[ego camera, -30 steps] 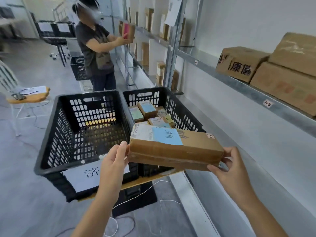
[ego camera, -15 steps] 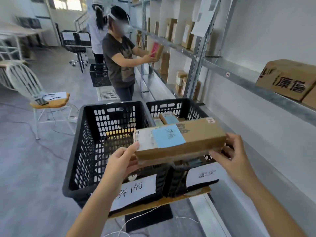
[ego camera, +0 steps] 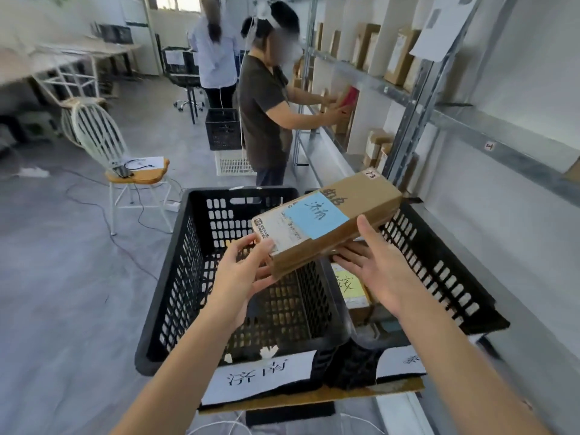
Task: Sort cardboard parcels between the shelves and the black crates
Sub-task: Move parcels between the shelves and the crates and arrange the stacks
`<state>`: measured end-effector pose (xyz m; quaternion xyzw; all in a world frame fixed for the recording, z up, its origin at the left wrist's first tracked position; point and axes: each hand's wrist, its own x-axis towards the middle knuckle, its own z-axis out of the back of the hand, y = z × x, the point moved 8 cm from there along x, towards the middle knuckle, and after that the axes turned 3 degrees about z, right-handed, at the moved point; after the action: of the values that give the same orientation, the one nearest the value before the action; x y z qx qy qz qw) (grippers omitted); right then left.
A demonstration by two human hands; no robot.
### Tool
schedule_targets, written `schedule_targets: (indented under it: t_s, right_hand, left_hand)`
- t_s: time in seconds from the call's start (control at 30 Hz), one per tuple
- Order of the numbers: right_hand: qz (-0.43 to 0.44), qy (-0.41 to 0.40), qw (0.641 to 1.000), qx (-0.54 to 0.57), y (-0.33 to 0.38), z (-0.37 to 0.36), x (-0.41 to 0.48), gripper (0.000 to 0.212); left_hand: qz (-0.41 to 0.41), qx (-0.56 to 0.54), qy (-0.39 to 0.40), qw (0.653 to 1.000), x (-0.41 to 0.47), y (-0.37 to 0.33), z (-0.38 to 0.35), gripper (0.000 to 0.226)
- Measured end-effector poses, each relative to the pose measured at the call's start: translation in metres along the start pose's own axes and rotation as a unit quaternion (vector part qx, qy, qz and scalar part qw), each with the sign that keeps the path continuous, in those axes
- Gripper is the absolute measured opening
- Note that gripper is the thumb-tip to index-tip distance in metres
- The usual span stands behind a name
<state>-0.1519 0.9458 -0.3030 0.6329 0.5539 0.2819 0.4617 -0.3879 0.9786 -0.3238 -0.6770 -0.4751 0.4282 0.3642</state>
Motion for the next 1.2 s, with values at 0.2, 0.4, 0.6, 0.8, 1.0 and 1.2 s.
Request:
schedule_targets:
  t_s: [0.2, 0.4, 0.6, 0.8, 1.0, 1.2]
  right_hand:
    - [-0.027, 0.025, 0.998, -0.041, -0.012, -0.037, 0.066, 0.08]
    - [-0.076, 0.057, 0.995, 0.006, -0.025, -0.076, 0.129, 0.067]
    - [-0.153, 0.065, 0.986, 0.003, -0.064, -0.098, 0.165, 0.071]
    - [-0.212, 0.122, 0.967, -0.073, -0.112, -0.105, 0.171, 0.074]
    - [-0.254, 0.122, 0.951, -0.127, -0.145, -0.105, 0.18, 0.067]
    - [-0.278, 0.072, 0.943, -0.171, -0.181, -0.112, 0.205, 0.053]
  left_hand:
    - [0.014, 0.063, 0.028, 0.997, 0.04, -0.013, 0.0, 0.049]
    - [0.018, 0.141, 0.018, 0.99, 0.075, -0.04, 0.023, 0.058]
    - [0.018, 0.228, -0.068, 0.971, 0.096, -0.042, 0.06, 0.047]
    - [0.015, 0.264, -0.108, 0.958, 0.106, -0.041, 0.079, 0.035]
    - [0.039, 0.288, -0.162, 0.943, 0.133, -0.019, 0.087, 0.022]
    - [0.083, 0.303, -0.181, 0.932, 0.174, 0.008, 0.11, 0.023]
